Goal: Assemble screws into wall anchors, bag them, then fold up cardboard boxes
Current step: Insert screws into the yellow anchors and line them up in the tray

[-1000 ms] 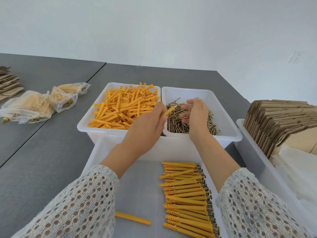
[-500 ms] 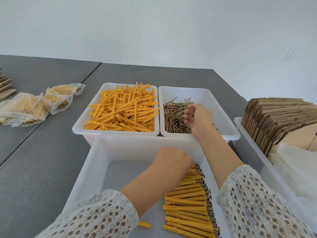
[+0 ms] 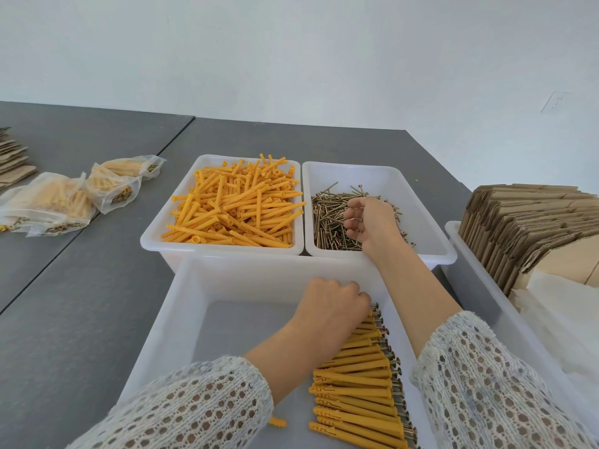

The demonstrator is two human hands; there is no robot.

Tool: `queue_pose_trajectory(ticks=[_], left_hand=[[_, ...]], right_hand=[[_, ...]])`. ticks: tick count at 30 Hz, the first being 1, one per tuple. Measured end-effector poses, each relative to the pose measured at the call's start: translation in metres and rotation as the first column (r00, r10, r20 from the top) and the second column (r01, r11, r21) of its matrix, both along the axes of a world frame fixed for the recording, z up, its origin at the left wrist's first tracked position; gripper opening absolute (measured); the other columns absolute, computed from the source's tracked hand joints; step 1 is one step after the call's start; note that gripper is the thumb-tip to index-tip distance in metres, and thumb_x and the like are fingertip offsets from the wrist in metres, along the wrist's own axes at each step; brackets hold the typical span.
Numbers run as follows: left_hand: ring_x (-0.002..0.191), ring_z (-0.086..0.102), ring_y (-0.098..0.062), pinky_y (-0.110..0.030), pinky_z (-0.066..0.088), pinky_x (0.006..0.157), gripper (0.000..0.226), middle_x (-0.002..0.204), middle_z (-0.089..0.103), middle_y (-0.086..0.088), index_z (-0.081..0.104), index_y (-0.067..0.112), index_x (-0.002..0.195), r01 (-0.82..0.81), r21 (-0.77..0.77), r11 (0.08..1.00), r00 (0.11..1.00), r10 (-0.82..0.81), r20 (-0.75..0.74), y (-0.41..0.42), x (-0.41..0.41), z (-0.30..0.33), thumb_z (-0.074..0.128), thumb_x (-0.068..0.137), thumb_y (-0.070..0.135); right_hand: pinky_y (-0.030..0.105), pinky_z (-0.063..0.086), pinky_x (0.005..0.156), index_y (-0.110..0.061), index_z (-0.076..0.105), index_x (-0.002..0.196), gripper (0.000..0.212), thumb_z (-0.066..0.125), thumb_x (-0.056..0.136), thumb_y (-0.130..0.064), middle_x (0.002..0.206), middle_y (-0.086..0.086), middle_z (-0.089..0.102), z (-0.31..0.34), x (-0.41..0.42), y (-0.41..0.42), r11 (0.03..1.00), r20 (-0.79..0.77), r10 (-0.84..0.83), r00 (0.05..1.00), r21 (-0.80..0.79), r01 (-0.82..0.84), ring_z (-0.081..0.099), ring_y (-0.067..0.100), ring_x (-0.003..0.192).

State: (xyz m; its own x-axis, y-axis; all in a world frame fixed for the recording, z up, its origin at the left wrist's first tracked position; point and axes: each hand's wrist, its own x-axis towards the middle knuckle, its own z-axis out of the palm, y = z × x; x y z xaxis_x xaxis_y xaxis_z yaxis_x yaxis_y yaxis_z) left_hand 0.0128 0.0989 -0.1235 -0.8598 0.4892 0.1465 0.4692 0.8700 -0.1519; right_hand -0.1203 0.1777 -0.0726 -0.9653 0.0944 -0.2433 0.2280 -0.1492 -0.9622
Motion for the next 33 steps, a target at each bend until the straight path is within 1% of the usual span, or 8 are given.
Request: queue_pose_trajectory(ticks=[8, 12, 15, 18, 22, 25, 28, 33], left_hand=[[0.047, 0.046, -0.012, -0.026, 0.02, 0.046, 0.033, 0.062, 0.033, 0.006, 0.052, 0.028, 0.076, -0.003, -0.068, 0.998, 0.997, -0.003, -0.077, -0.004, 0.001, 0.006, 0.083, 0.071, 0.032], [0.042, 0.049, -0.013, -0.023, 0.023, 0.043, 0.024, 0.055, 0.046, 0.008, 0.058, 0.027, 0.069, 0.0, 0.127, 0.992, 0.954, 0.039, -0.298, -0.013, -0.003, 0.022, 0.077, 0.08, 0.036], [0.059, 0.052, -0.016, -0.027, 0.034, 0.042, 0.012, 0.069, 0.056, 0.006, 0.063, 0.022, 0.08, 0.044, 0.328, 0.944, 0.897, 0.108, -0.428, -0.028, -0.012, 0.034, 0.061, 0.092, 0.022], [0.081, 0.053, -0.018, -0.03, 0.041, 0.047, 0.014, 0.085, 0.059, 0.004, 0.064, 0.02, 0.09, -0.024, 0.405, 0.914, 0.861, 0.225, -0.456, -0.052, -0.021, 0.041, 0.052, 0.095, 0.022], [0.112, 0.049, -0.028, -0.041, 0.047, 0.083, 0.034, 0.12, 0.055, -0.003, 0.061, 0.021, 0.12, -0.364, 0.392, 0.845, 0.859, 0.467, -0.209, -0.08, -0.033, 0.031, 0.048, 0.096, 0.041], [0.122, 0.045, -0.03, -0.046, 0.037, 0.099, 0.054, 0.131, 0.053, -0.005, 0.061, 0.028, 0.123, -0.53, 0.299, 0.794, 0.843, 0.532, 0.08, -0.087, -0.04, 0.025, 0.028, 0.096, 0.062], [0.118, 0.05, -0.029, -0.046, 0.037, 0.097, 0.063, 0.124, 0.059, -0.005, 0.062, 0.025, 0.118, -0.508, 0.216, 0.834, 0.861, 0.489, 0.139, -0.089, -0.043, 0.026, 0.018, 0.095, 0.064], [0.11, 0.051, -0.025, -0.046, 0.035, 0.095, 0.045, 0.114, 0.057, 0.0, 0.06, 0.024, 0.109, -0.5, 0.226, 0.836, 0.864, 0.463, 0.2, -0.089, -0.044, 0.03, 0.027, 0.099, 0.053]], right_hand=[[0.019, 0.039, 0.039, -0.01, 0.059, 0.081, 0.026, 0.037, 0.092, -0.004, 0.058, 0.003, 0.057, 0.0, 0.0, 0.0, 0.999, -0.004, 0.013, 1.0, 0.034, -0.013, 0.048, 0.012, 0.039], [0.024, 0.044, 0.046, -0.008, 0.059, 0.083, 0.025, 0.036, 0.092, -0.005, 0.066, 0.006, 0.059, -0.004, -0.001, 0.001, 0.975, -0.067, 0.014, 0.998, 0.222, 0.001, 0.052, 0.016, 0.05], [0.034, 0.048, 0.069, -0.001, 0.059, 0.086, 0.022, 0.039, 0.092, -0.011, 0.082, 0.01, 0.062, -0.014, -0.003, 0.004, 0.774, -0.237, 0.085, 0.968, 0.627, 0.085, 0.054, 0.023, 0.073], [0.032, 0.04, 0.068, -0.01, 0.052, 0.084, 0.016, 0.042, 0.092, -0.018, 0.083, 0.003, 0.056, -0.019, -0.003, 0.004, 0.534, -0.113, 0.295, 0.949, 0.843, -0.065, 0.048, 0.021, 0.078], [0.042, 0.046, 0.091, -0.013, 0.054, 0.092, 0.026, 0.041, 0.095, -0.035, 0.1, 0.01, 0.056, -0.022, -0.004, -0.001, 0.113, 0.207, 0.409, 0.889, 0.955, -0.275, 0.049, 0.031, 0.097], [0.04, 0.039, 0.081, -0.016, 0.046, 0.081, 0.026, 0.041, 0.094, -0.038, 0.109, 0.016, 0.049, -0.02, -0.002, -0.004, 0.09, 0.251, 0.419, 0.873, 0.945, -0.315, 0.043, 0.028, 0.092], [0.044, 0.046, 0.094, -0.012, 0.053, 0.111, 0.032, 0.04, 0.094, -0.036, 0.125, 0.013, 0.053, -0.019, 0.0, -0.004, 0.086, 0.257, 0.403, 0.878, 0.945, -0.316, 0.054, 0.034, 0.106], [0.037, 0.045, 0.078, -0.014, 0.047, 0.076, 0.024, 0.041, 0.094, -0.029, 0.079, 0.002, 0.052, -0.017, 0.0, -0.005, 0.104, 0.287, 0.376, 0.881, 0.932, -0.348, 0.052, 0.024, 0.078]])
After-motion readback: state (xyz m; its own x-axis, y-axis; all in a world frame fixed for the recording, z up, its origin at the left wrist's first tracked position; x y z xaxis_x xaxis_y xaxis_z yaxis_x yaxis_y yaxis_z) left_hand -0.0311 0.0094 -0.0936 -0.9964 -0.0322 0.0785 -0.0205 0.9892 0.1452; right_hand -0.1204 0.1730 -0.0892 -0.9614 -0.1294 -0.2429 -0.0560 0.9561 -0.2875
